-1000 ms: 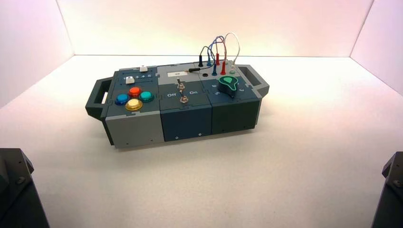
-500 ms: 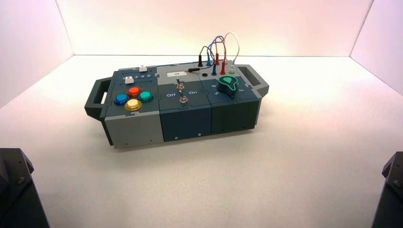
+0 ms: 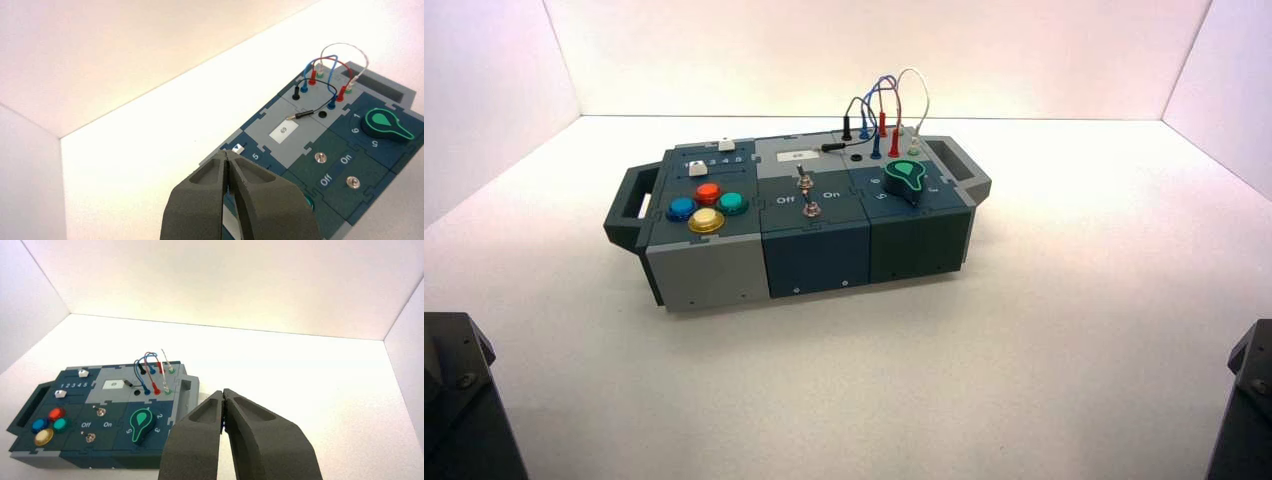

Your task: Insert the black wire.

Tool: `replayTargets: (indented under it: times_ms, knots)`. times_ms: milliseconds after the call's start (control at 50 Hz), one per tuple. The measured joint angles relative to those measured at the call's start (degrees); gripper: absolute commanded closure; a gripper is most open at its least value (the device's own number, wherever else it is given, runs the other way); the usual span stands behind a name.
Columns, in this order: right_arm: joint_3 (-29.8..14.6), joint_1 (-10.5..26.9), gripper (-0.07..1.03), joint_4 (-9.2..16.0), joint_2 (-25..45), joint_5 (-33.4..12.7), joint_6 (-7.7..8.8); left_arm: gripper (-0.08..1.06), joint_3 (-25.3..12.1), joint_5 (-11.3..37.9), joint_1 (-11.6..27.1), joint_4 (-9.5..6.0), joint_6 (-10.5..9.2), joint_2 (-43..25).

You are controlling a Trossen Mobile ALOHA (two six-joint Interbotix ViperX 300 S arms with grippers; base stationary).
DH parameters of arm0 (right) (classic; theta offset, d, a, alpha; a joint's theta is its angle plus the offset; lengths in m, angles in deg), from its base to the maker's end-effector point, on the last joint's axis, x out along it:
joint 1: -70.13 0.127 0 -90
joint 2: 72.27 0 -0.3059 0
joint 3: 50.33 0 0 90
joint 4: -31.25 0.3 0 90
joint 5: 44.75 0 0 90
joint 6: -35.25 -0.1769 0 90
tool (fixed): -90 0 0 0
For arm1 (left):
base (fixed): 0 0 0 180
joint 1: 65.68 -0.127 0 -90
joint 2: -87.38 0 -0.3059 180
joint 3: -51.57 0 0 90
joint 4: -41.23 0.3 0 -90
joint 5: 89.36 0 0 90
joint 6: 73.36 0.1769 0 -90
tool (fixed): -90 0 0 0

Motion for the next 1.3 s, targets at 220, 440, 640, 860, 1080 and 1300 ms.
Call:
replayTargets:
  times_ms: [220,440,640,860,1080,1300]
  knots:
    - [0.00,-0.09,0.98,0.18,0.09,-0.35,0.09,1.00,-8.35,0.62,3.78,0.00,5.27,-14.50]
    - [0.00,0.00,0.98,0.53,3.52,-1.41,0.00,0.99,-13.62,2.29,8.88,0.00,13.18,-25.22]
    - [-0.09,-0.09,0.98,0.79,9.14,-1.76,0.00,0.99,-16.79,2.37,11.07,0.00,17.58,-32.52]
    - [-0.09,0.00,0.98,0.79,9.84,-1.85,0.00,0.97,-19.51,2.99,12.66,-0.09,24.87,-39.20]
    - [-0.09,-0.09,0.98,0.79,9.93,-1.93,0.00,0.64,-25.22,10.28,13.97,-0.18,29.36,-46.32]
    - [-0.09,0.00,0.98,0.88,9.93,-1.93,0.00,0.64,-29.62,12.66,14.24,-0.26,29.62,-51.15]
